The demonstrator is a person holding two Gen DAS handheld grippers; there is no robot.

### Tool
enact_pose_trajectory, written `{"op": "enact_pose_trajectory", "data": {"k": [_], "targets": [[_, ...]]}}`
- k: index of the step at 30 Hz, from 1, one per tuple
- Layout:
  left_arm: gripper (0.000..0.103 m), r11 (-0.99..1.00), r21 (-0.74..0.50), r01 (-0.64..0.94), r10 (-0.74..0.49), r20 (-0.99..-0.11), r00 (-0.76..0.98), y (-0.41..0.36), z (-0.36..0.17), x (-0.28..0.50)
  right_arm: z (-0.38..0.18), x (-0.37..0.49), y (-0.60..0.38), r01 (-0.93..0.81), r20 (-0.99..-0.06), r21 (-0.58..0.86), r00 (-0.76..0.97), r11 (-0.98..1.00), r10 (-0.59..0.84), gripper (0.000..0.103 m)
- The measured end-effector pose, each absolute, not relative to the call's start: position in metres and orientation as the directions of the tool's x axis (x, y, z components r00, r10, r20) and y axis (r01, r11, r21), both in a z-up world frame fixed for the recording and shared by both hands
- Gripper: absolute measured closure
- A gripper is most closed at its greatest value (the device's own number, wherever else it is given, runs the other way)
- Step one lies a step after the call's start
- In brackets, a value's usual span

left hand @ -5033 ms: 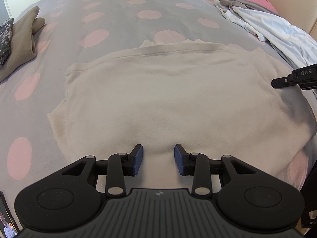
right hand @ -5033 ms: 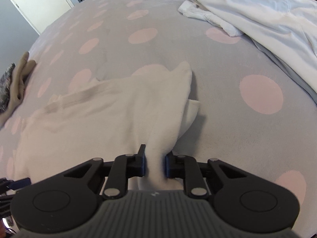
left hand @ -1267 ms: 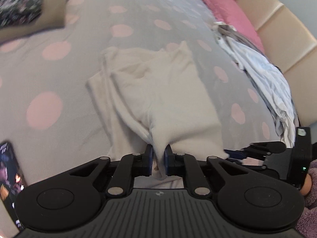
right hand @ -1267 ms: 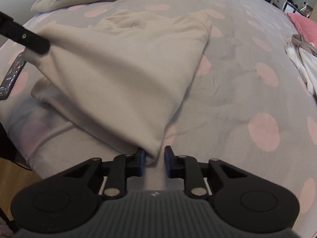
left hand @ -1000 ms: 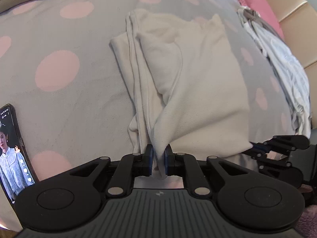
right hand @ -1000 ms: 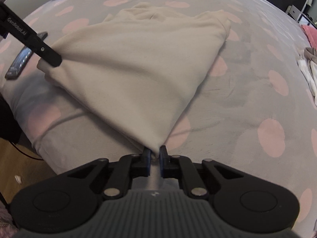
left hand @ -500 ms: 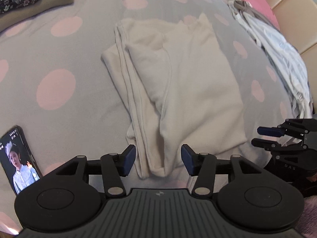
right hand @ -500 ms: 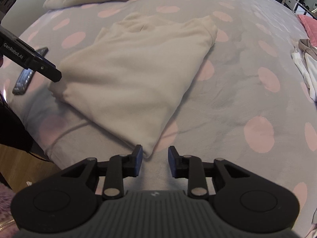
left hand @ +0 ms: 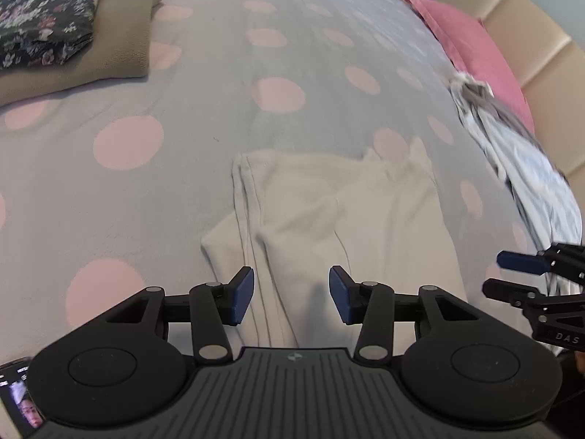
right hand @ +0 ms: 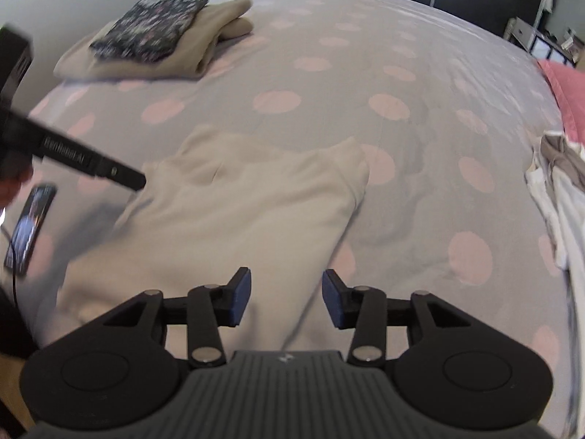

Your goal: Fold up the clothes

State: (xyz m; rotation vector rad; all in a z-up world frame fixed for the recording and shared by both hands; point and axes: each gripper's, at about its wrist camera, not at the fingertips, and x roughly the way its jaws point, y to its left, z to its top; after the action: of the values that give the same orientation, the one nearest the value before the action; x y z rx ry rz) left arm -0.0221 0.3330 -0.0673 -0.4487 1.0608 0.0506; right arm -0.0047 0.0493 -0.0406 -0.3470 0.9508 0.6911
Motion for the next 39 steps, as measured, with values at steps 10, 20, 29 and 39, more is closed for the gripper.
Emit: {"op": "enact_pose_trajectory", "data": {"k": [10,20,29,39], "targets": [[0.084,0.93,-0.294,-0.22,-0.14,-0.839,0.526,0.328,-0.088,-0.005,-0.082,0.056,0.036,-0.494,-0.843,0.185,0.364,0.85,0.395,0.057],[0.101,0.96,-0.203,-0.194,-0.056,-0.817,0.575,0.318,-0.08,-0.009,-0.097,0.069,0.032,-0.448,-0.852,0.236,0.33,0.862,0.405,0.056],[0.071,0.98,-0.055,-0.193,0.079,-0.778,0.624,0.309,-0.088,-0.009,-0.097,0.067,0.034,-0.46,-0.854,0.231,0.325,0.857,0.405,0.056],[0.073,0.987,-0.061,-0.151,0.043,-0.795,0.605,0.306,-0.101,0.002,-0.098,0.066,0.033,-0.466,-0.847,0.242,0.327,0.851,0.419,0.056]]}}
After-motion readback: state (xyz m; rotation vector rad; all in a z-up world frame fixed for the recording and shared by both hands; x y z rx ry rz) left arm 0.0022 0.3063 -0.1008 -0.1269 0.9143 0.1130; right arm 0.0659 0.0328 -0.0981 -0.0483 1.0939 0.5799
